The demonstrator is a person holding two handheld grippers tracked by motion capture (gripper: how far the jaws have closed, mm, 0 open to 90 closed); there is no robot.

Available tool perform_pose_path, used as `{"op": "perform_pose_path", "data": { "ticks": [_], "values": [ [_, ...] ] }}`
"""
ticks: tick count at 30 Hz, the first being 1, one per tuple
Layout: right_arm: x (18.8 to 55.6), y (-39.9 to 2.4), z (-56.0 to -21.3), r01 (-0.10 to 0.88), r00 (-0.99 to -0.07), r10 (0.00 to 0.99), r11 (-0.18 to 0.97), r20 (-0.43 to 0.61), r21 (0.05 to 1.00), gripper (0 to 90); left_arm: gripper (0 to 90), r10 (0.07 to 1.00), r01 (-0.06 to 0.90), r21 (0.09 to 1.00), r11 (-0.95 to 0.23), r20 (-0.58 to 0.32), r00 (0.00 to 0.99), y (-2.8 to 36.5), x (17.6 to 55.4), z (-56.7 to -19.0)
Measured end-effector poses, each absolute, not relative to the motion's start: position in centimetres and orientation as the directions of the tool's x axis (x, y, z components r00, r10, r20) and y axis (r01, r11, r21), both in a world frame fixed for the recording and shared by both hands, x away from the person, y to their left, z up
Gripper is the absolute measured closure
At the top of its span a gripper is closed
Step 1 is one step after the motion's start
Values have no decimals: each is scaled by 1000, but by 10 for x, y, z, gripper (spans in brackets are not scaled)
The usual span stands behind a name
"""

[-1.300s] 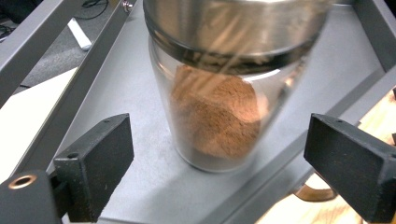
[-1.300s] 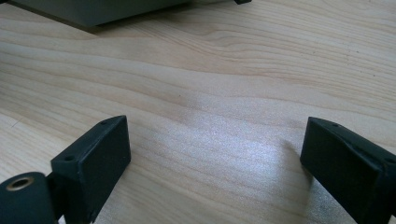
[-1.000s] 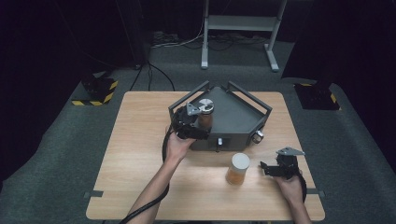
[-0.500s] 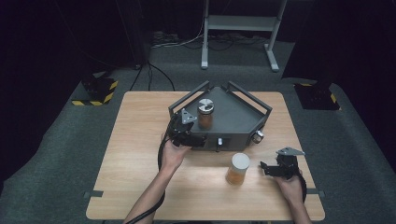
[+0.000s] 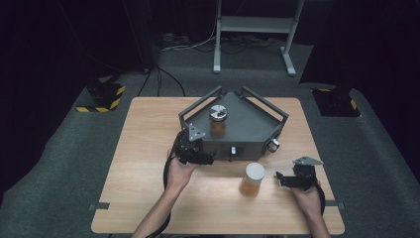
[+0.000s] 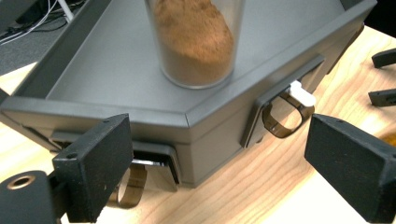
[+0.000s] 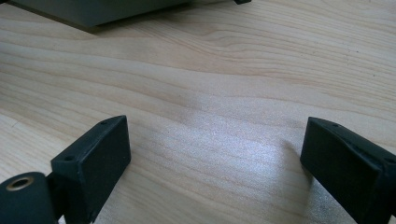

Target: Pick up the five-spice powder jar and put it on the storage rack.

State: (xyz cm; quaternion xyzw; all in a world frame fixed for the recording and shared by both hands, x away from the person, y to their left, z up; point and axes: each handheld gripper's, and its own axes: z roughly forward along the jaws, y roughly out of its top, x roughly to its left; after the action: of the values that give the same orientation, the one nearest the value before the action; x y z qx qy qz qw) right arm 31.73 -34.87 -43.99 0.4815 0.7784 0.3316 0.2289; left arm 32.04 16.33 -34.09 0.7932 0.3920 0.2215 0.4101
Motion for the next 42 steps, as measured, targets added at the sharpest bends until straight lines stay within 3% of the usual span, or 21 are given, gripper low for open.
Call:
{"op": "perform_pose_path", "data": {
  "ticks": [42],
  "values": [
    [317, -349, -440, 598, -431, 901, 317, -37, 737, 84, 82, 794, 442, 808, -391, 54, 605, 154, 293, -406]
  ]
}}
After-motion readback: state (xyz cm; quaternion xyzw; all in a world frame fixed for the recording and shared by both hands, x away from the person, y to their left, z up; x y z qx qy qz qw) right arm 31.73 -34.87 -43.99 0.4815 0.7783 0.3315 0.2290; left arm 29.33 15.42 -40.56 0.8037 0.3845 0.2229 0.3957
